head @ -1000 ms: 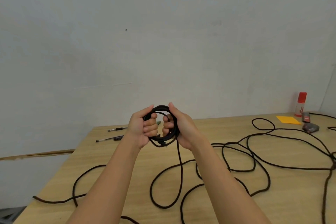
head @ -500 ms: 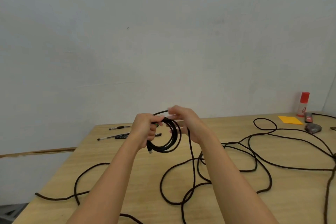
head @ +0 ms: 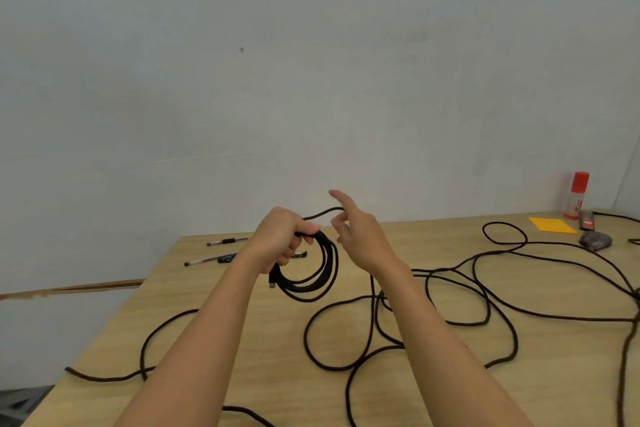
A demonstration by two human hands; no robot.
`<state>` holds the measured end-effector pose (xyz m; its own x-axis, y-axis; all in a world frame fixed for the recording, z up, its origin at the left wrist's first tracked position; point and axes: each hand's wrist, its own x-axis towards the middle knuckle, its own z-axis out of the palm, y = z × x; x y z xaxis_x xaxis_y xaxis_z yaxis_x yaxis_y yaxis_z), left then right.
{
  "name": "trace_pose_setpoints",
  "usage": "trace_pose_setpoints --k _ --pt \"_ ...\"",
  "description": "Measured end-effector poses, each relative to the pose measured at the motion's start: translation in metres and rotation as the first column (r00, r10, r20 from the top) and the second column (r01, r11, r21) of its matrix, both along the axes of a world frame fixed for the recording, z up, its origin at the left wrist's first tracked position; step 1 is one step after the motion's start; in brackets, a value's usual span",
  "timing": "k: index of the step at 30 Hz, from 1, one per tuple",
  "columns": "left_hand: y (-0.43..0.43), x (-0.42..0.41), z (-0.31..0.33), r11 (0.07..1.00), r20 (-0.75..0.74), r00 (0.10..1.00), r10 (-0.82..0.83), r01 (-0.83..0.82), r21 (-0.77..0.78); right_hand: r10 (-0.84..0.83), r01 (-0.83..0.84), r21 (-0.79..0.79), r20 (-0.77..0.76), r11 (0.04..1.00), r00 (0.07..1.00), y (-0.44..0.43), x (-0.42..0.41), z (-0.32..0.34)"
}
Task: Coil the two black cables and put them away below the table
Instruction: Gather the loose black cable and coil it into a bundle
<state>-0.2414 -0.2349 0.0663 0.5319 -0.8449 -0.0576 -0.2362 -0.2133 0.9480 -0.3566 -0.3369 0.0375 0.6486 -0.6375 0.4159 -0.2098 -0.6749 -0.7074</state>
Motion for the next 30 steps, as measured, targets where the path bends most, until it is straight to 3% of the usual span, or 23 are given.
trace_pose_setpoints --k 3,6,9,11,13,15,17,19,21,23,25,27,30 --pt "-0.001 -0.001 -0.002 0.997 0.160 0.986 -0.046 0.035 0.072 -0.043 0.021 -0.143 -0.149 0.989 0.988 0.005 -0.001 0.009" --pt "0.000 -0.006 -0.002 0.993 0.210 0.974 -0.080 0.060 0.100 -0.041 -0.060 -0.274 -0.348 0.960 0.937 0.011 0.004 0.022" --pt "0.003 -0.003 0.002 0.999 0.121 0.992 -0.037 0.036 0.012 0.242 -0.244 0.027 -0.259 0.970 0.935 0.018 0.001 0.023" --pt "0.006 0.004 0.004 0.998 0.078 0.996 -0.048 0.050 -0.029 0.277 -0.275 0.043 -0.242 0.961 0.930 0.018 0.000 0.016" --pt "0.008 0.007 0.002 0.996 0.079 0.993 -0.091 0.091 0.001 0.182 -0.241 -0.112 -0.386 0.964 0.904 0.015 0.001 0.011" --pt "0.008 0.005 -0.001 0.990 0.113 0.983 -0.142 0.138 0.043 0.035 -0.232 -0.262 -0.590 0.937 0.807 0.016 0.002 0.016" --pt "0.007 0.004 -0.004 0.987 0.131 0.978 -0.161 0.156 0.044 0.047 -0.273 -0.231 -0.678 0.934 0.734 0.018 0.002 0.021" --pt "0.007 0.004 -0.003 0.990 0.116 0.983 -0.142 0.142 0.005 0.209 -0.310 -0.082 -0.576 0.947 0.790 0.017 0.001 0.021" --pt "0.007 0.006 0.001 0.992 0.050 0.994 -0.092 0.096 -0.078 0.394 -0.365 0.154 -0.265 0.918 0.880 0.015 0.002 0.013" --pt "0.006 0.008 0.005 0.984 -0.026 0.999 -0.038 0.032 -0.173 0.467 -0.460 0.386 0.082 0.800 0.881 0.015 0.000 0.004" --pt "0.005 0.007 0.007 0.974 -0.032 0.999 0.011 -0.018 -0.227 0.468 -0.511 0.492 0.218 0.705 0.856 0.015 0.001 -0.001" --pt "0.004 0.006 0.005 0.973 -0.016 0.999 0.036 -0.039 -0.229 0.504 -0.477 0.517 0.098 0.711 0.858 0.015 0.002 0.001" --pt "0.006 0.005 -0.006 0.986 -0.017 0.998 -0.055 0.051 -0.159 0.544 -0.401 0.437 -0.277 0.806 0.792 0.011 -0.002 0.015"
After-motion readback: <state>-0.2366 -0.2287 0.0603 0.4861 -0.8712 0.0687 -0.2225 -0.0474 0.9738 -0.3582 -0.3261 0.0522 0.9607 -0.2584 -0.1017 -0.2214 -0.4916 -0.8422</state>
